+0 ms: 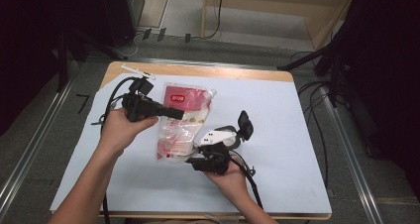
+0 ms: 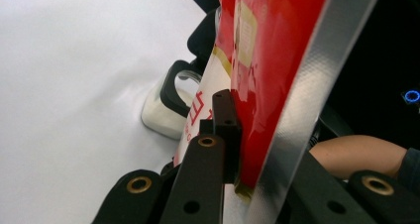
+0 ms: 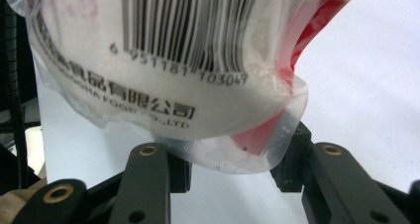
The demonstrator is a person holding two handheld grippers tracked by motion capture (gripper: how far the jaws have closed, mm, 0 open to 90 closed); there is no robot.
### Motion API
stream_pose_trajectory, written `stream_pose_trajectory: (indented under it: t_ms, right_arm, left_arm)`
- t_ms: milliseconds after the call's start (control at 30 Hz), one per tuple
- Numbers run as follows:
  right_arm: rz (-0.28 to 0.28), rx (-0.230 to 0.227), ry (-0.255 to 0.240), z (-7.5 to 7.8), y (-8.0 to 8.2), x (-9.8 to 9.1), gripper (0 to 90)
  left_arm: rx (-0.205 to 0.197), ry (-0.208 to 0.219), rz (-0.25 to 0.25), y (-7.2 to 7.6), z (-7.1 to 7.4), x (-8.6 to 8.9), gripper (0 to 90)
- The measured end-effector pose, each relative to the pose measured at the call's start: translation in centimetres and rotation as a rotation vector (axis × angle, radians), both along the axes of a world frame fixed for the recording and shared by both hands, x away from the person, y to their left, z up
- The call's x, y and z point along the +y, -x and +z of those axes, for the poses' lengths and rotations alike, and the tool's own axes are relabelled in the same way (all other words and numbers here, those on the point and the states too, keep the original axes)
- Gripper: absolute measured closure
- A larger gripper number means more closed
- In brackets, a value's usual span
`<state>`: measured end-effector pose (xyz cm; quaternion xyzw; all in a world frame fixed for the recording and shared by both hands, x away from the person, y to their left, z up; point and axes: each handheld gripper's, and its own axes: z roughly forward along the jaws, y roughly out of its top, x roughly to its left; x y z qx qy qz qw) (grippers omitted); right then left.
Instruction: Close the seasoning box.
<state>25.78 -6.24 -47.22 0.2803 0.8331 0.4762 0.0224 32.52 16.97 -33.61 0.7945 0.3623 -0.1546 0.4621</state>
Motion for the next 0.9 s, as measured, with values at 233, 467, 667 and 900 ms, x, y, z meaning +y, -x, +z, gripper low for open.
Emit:
stream_pose_trajectory:
  t_ms: [233, 467, 667, 900]
  right_arm:
    - [0.021, 0.002, 0.031, 0.2, 0.1, 0.3, 59.5]
    - [0.004, 0.031, 0.042, 0.0, -0.3, 0.0, 59.3]
    - [0.010, 0.029, 0.033, 0.4, -0.4, -0.1, 58.6]
    - [0.007, 0.025, 0.024, 0.6, -0.6, -0.5, 56.7]
  left_arm:
    - [-0.045, -0.005, 0.003, 0.2, 0.6, -0.1, 90.0]
    - [-0.025, -0.007, 0.087, -0.2, 0.9, 1.8, 90.0]
    - [-0.032, -0.010, 0.166, -1.0, 0.3, 3.9, 90.0]
    - [-0.032, -0.019, 0.202, -2.8, -1.0, 4.8, 90.0]
